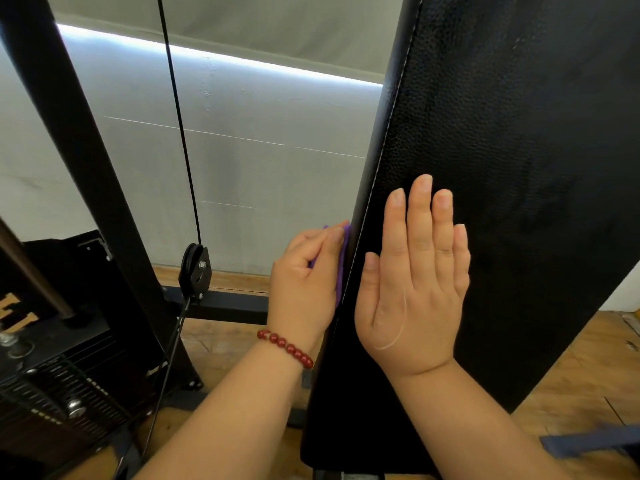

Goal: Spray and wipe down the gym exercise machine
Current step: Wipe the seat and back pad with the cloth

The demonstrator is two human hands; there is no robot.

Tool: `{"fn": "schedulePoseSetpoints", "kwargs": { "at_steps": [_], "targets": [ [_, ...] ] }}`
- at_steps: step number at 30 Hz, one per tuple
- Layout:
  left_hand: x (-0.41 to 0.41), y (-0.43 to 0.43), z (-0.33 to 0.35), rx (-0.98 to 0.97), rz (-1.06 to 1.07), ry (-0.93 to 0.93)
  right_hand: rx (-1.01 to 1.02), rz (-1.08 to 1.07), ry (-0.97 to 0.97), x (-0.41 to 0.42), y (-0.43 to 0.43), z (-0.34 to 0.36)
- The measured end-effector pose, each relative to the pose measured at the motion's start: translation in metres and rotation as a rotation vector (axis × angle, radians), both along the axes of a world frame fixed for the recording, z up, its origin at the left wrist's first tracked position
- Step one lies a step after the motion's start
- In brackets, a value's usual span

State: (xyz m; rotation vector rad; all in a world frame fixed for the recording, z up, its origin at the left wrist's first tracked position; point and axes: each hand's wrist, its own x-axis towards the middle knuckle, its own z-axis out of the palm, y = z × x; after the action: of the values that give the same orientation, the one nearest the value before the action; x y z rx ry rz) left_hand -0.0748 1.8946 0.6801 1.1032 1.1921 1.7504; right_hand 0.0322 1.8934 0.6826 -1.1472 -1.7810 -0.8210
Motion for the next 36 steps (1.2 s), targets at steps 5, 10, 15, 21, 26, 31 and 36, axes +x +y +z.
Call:
{"fn": "schedulePoseSetpoints", "kwargs": {
  "at_steps": [5, 10, 15, 21, 26, 31, 36],
  "targets": [
    [0.002, 0.015, 0.024, 0.068, 0.005, -0.081, 0.015, 0.011, -0.002, 0.0, 0.001, -0.001],
    [-0.001, 0.003, -0.005, -0.061, -0.098, -0.07, 0.019, 0.014, -0.01, -0.001, 0.001, -0.002],
    [-0.002, 0.007, 0.012, -0.047, -0.08, -0.102, 0.019, 0.022, 0.002, 0.0, 0.0, -0.003],
    [-0.001, 0.0, 0.011, -0.099, -0.107, -0.005, 0.003, 0.033, -0.001, 0.002, -0.002, -0.007],
    [-0.005, -0.014, 0.006, -0.126, -0.086, 0.072, -0.038, 0.047, -0.026, 0.005, -0.01, -0.027],
    [0.0, -0.013, 0.025, 0.119, 0.053, 0.145, -0.047, 0.046, -0.023, 0.004, -0.011, -0.036],
    [0.009, -0.035, -0.02, 0.015, 0.093, 0.19, -0.032, 0.052, -0.02, 0.005, -0.011, -0.036]
  ]
}}
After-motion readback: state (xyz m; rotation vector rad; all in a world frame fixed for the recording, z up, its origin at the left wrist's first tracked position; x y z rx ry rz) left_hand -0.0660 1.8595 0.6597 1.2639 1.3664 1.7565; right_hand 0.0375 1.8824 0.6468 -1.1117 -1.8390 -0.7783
